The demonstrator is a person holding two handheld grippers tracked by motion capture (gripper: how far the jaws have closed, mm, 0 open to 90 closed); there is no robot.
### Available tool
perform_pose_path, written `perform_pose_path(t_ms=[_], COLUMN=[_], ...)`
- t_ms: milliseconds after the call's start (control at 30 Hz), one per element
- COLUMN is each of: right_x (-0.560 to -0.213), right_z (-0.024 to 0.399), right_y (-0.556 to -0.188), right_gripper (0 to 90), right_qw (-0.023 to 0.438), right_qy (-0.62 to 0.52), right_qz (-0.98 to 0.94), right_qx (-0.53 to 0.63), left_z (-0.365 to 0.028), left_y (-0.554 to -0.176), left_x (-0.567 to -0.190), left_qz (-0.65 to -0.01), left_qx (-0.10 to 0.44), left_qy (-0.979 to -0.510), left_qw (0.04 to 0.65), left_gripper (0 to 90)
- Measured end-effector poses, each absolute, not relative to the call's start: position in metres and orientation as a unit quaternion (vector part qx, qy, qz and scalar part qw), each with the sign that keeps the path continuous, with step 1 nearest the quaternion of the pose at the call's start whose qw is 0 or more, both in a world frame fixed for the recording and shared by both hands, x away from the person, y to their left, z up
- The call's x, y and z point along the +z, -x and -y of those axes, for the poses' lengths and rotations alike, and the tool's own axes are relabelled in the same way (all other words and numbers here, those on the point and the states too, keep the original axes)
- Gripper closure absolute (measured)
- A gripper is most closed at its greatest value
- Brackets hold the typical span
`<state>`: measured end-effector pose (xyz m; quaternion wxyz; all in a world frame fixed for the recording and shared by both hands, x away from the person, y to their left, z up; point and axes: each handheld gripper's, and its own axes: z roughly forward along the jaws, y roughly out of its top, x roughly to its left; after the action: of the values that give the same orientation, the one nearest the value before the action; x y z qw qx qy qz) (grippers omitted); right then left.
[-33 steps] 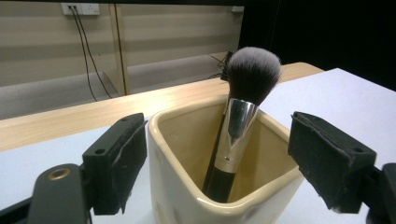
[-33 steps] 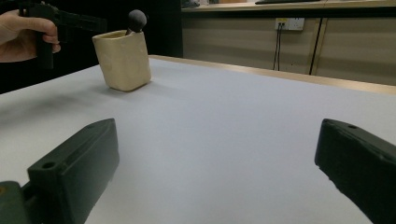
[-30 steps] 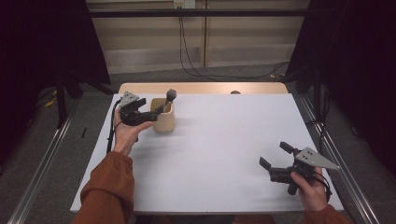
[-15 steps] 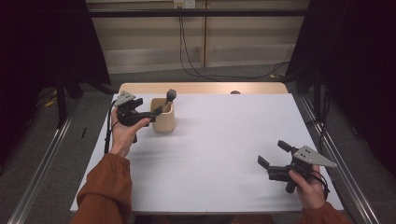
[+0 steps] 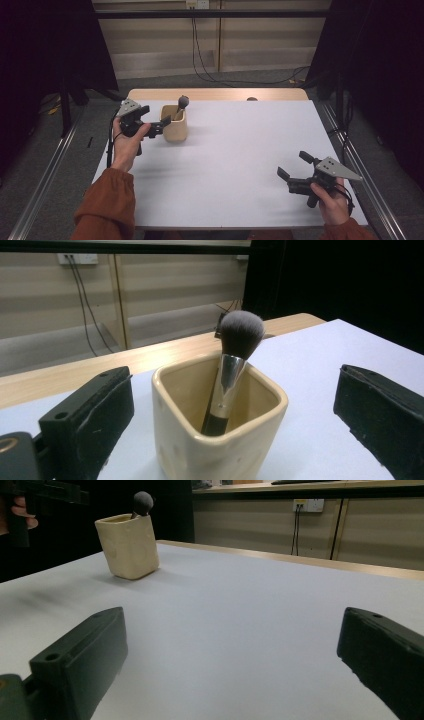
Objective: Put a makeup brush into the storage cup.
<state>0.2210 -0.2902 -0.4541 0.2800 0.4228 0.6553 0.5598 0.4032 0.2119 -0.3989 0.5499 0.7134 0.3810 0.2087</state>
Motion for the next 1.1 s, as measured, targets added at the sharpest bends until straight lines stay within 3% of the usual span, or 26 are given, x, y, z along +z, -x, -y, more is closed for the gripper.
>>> perform_pose_path(t_ms=[1100], right_x=[-0.454], right_z=[0.293], right_y=[-0.216], right_gripper=[0.0], right_qw=[0.286], right_qy=[-0.427], right_qz=[-0.653], right_qx=[0.556], left_z=[-0.232], left_y=[-0.334], left_x=[-0.393], left_qz=[-0.370], left_qx=[0.222], left_qy=[-0.708], left_qw=[0.559], left_gripper=[4.0])
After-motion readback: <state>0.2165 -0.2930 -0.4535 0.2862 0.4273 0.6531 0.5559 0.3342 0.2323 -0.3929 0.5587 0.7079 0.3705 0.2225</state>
